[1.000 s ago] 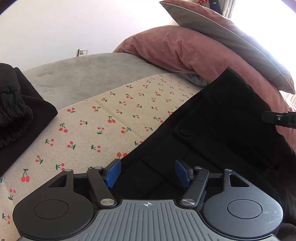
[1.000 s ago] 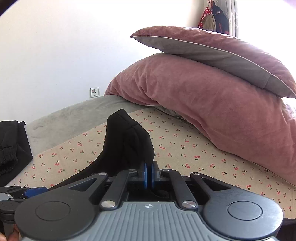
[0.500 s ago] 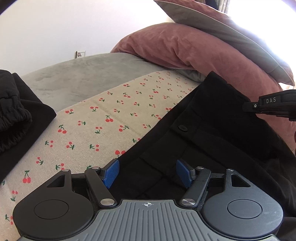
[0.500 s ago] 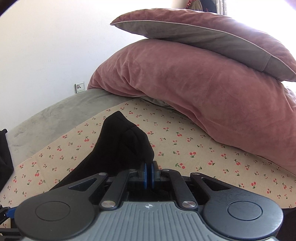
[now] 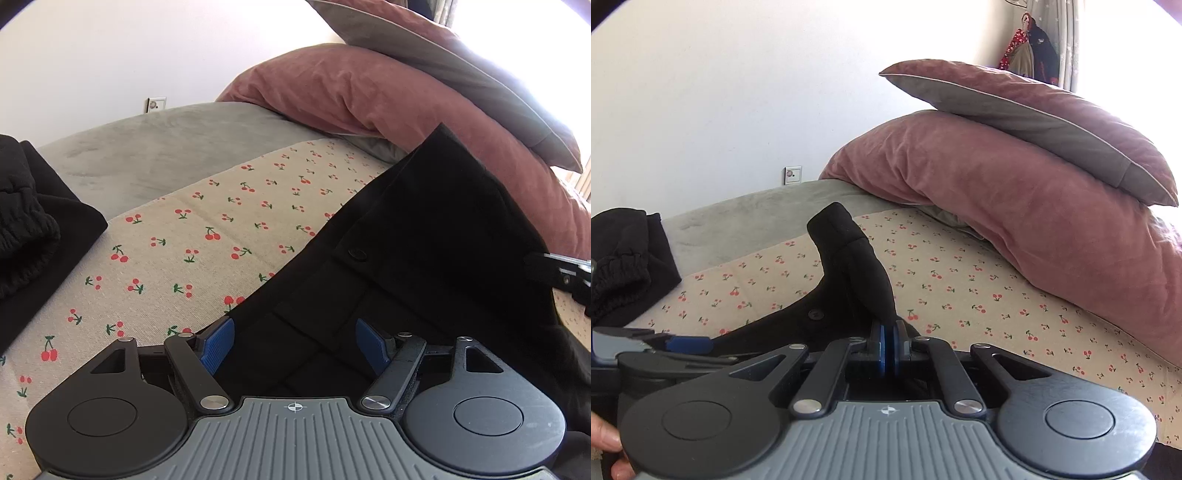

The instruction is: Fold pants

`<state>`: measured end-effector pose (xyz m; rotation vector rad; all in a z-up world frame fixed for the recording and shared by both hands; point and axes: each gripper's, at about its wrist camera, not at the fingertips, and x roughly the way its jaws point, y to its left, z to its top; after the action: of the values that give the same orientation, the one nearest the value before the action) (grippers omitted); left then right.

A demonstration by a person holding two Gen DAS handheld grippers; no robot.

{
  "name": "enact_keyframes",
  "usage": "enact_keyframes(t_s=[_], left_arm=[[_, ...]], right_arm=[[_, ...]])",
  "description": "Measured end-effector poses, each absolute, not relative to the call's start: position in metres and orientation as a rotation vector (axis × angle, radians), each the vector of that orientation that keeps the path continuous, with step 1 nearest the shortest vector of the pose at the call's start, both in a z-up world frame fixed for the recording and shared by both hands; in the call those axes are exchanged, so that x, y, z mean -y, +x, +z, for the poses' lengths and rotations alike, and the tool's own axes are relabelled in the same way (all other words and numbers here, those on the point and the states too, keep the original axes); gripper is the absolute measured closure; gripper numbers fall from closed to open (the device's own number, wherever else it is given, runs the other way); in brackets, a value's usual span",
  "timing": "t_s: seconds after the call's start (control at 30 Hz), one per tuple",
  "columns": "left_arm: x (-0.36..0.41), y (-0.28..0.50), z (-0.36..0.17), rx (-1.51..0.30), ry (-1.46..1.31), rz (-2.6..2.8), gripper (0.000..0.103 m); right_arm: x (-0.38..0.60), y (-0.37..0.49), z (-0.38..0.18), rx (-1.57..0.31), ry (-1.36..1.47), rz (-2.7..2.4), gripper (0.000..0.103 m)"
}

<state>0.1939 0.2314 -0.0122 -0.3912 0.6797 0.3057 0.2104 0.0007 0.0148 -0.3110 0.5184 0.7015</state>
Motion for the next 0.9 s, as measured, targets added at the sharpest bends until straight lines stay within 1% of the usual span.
enact_keyframes(t_s=[0.13, 0.27, 0.33, 0.37, 0.5, 0.53, 0.57, 0.63, 0.67, 0.7, 0.73, 0.77, 0.87, 0.9], left_arm=[[-0.246, 0.187, -0.008, -0.655, -0.515, 0.246, 0.03], [-0.261, 0.175, -0.003, -0.531, -0.726, 0.075, 0.03], [-0.262, 0.175, -0.004, -0.494, -0.792, 0.005, 0.027], [-0.261, 0.177, -0.005, -0.49, -0.807, -0.029, 0.025], [-0.243, 0.189, -0.011, -0.516, -0.752, -0.018, 0.025], [-0.241, 0.194, -0.017, -0.542, -0.737, -0.002, 0.025], [-0.241, 0.197, -0.023, -0.559, -0.74, 0.007, 0.027], [-0.239, 0.201, -0.029, -0.554, -0.727, 0.024, 0.038], [-0.238, 0.202, -0.029, -0.553, -0.698, 0.044, 0.052], [-0.237, 0.203, -0.029, -0.561, -0.68, 0.055, 0.065], [-0.237, 0.205, -0.03, -0.575, -0.669, 0.056, 0.069], [-0.238, 0.205, -0.031, -0.581, -0.672, 0.055, 0.07], [-0.24, 0.206, -0.031, -0.582, -0.689, 0.055, 0.071], [-0.24, 0.205, -0.03, -0.581, -0.692, 0.055, 0.071]], right_arm=[[-0.002, 0.198, 0.005, -0.545, -0.316, 0.701, 0.099], [-0.005, 0.188, -0.011, -0.571, -0.299, 0.709, 0.099], [-0.008, 0.18, -0.021, -0.58, -0.313, 0.716, 0.099], [-0.009, 0.177, -0.025, -0.586, -0.314, 0.72, 0.099], [-0.006, 0.166, -0.04, -0.616, -0.303, 0.742, 0.098], [-0.004, 0.165, -0.041, -0.625, -0.298, 0.749, 0.097], [0.0, 0.164, -0.043, -0.638, -0.282, 0.758, 0.093], [0.015, 0.164, -0.042, -0.659, -0.226, 0.751, 0.09], [0.029, 0.162, -0.039, -0.664, -0.184, 0.741, 0.081], [0.042, 0.162, -0.037, -0.658, -0.161, 0.727, 0.068], [0.06, 0.161, -0.033, -0.644, -0.136, 0.697, 0.064], [0.084, 0.164, -0.03, -0.635, -0.101, 0.656, 0.063], [0.18, 0.189, -0.02, -0.654, 0.083, 0.447, 0.06], [0.219, 0.199, -0.018, -0.659, 0.164, 0.357, 0.057]])
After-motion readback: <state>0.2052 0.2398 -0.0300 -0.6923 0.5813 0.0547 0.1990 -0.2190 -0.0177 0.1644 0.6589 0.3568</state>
